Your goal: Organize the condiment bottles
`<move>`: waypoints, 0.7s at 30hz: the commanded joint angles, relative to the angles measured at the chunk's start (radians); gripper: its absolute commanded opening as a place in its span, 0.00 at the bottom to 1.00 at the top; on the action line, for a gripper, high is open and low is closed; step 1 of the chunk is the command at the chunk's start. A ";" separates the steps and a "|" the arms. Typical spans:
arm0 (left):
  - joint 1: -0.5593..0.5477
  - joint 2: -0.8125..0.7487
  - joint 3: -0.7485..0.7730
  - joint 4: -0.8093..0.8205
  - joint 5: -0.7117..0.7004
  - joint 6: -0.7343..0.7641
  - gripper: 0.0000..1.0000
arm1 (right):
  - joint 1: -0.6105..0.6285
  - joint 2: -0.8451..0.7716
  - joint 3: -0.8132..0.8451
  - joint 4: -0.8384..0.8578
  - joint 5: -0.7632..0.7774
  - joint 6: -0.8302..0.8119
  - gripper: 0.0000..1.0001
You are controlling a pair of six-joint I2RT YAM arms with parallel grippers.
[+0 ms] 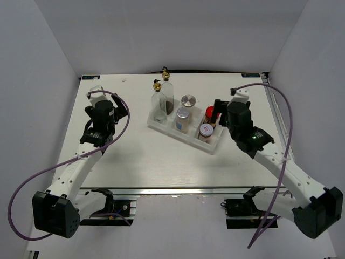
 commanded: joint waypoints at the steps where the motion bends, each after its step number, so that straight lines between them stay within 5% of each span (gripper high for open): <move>1: 0.006 -0.018 0.004 0.025 -0.067 0.013 0.98 | -0.053 -0.046 0.026 -0.075 0.224 -0.015 0.90; 8: 0.067 0.004 -0.019 0.052 -0.075 -0.002 0.98 | -0.358 -0.107 -0.046 -0.044 0.123 0.080 0.89; 21: 0.174 0.002 -0.053 0.089 -0.018 -0.025 0.98 | -0.374 -0.149 -0.121 0.044 0.167 0.088 0.89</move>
